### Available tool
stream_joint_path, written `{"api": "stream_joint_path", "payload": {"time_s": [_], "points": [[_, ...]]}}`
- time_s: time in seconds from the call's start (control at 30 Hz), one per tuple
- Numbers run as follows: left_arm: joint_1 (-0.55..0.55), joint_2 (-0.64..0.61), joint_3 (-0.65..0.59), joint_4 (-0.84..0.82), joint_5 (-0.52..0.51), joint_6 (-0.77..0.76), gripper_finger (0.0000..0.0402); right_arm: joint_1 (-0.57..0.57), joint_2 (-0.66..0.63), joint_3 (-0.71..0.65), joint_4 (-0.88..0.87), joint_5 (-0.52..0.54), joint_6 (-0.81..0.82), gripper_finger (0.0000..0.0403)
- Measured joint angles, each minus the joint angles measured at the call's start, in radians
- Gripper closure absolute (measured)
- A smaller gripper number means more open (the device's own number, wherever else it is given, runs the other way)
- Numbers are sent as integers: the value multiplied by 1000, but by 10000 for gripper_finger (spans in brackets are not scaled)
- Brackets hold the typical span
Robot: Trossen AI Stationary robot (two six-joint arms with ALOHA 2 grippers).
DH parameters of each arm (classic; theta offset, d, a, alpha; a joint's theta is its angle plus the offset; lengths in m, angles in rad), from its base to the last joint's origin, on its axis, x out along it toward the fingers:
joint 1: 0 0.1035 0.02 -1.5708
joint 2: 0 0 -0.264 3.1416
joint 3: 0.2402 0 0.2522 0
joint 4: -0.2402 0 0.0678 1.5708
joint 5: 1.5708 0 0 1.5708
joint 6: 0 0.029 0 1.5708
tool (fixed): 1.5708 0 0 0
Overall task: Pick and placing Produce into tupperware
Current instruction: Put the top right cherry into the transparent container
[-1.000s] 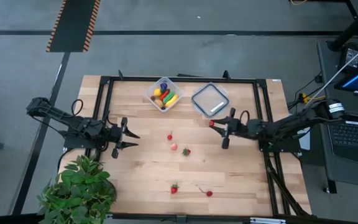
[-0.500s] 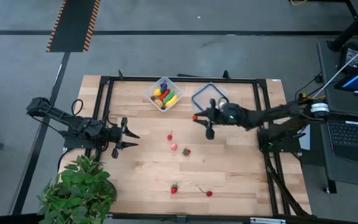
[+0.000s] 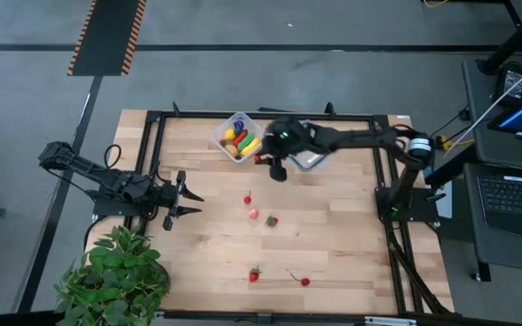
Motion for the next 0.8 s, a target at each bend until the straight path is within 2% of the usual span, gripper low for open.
{"api": "stream_joint_path", "payload": {"time_s": [0.27,0.5,0.7,0.8], "points": [[0,0,0,0,0,0,261,-57,216,414,-377,-57,-115,294],[0,0,0,0,0,0,261,-96,403,719,-624,-88,-158,294],[0,0,0,0,0,0,261,-117,545,935,-764,-113,-178,294],[0,0,0,0,0,0,261,-122,603,1008,-778,-116,-177,294]]}}
